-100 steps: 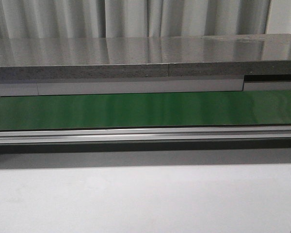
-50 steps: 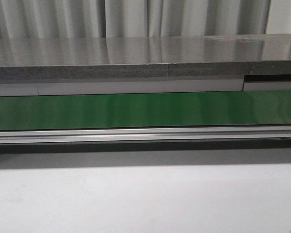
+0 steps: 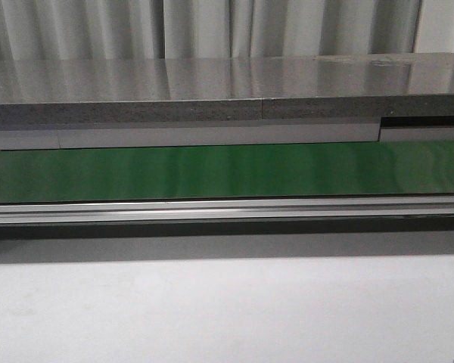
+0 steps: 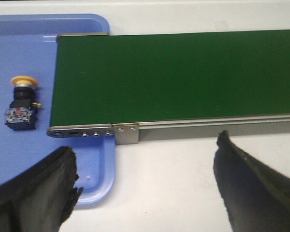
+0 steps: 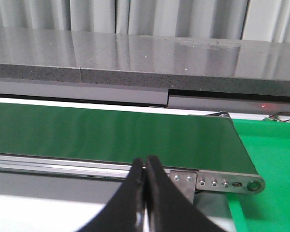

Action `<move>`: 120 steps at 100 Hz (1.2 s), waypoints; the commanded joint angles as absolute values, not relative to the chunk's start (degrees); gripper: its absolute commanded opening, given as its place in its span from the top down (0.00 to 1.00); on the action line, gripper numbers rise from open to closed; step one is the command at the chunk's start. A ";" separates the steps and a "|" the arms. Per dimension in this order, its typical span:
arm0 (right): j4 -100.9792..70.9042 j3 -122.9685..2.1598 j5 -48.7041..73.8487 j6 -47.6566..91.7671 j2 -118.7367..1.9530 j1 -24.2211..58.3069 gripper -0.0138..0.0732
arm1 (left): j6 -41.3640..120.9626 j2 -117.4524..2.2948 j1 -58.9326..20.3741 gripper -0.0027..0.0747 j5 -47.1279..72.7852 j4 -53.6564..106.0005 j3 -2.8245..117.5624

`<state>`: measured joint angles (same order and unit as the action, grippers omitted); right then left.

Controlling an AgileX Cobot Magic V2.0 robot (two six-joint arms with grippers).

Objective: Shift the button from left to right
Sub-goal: 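Lower the left gripper onto the yellow push button in the blue tray and grasp it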

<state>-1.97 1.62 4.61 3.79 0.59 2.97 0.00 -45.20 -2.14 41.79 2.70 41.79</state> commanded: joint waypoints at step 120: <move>-2.24 0.70 -0.33 3.85 1.75 2.53 0.92 | -0.69 -99.76 18.65 0.26 38.94 -3.79 77.52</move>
<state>-1.97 1.62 4.61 3.79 0.59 2.97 -0.54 -101.33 18.53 41.40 -3.41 75.65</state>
